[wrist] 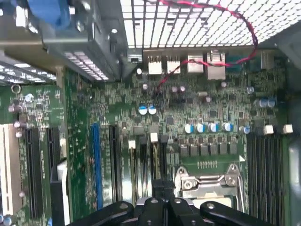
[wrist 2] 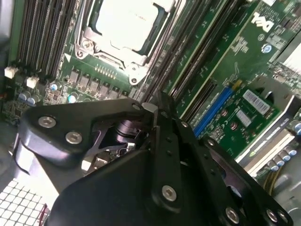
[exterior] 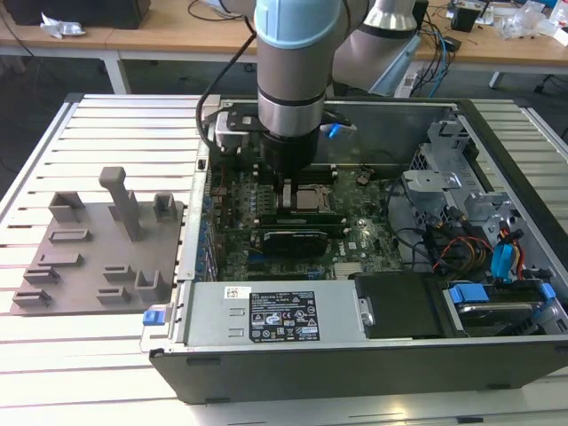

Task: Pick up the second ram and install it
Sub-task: 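Press down the second ram until it locks into place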

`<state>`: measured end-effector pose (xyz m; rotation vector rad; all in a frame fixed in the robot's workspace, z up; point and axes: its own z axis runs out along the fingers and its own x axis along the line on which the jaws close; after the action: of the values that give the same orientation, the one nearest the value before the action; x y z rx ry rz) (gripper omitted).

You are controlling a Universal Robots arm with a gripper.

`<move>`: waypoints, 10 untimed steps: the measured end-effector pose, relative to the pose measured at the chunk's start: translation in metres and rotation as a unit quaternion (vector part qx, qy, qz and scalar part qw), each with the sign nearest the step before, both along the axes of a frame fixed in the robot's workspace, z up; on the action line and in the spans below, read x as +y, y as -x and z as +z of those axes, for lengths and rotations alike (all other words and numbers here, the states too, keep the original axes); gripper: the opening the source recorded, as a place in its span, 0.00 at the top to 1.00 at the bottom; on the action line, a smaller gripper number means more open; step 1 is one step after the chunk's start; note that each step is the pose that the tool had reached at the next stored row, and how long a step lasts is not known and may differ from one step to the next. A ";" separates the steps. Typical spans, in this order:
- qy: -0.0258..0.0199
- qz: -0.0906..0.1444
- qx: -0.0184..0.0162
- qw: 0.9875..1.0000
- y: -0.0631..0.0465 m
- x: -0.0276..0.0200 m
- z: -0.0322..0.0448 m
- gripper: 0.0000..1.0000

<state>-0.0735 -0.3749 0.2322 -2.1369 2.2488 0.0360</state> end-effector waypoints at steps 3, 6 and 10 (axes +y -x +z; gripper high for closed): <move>0.000 0.000 0.000 1.000 0.001 0.0000 -0.0033 0.90; 0.000 0.000 0.000 1.000 -0.001 0.0001 0.0024 0.90; 0.000 0.000 0.014 1.000 -0.036 0.0001 0.0040 0.90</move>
<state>-0.0372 -0.3748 0.2362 -2.1500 2.2638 0.0669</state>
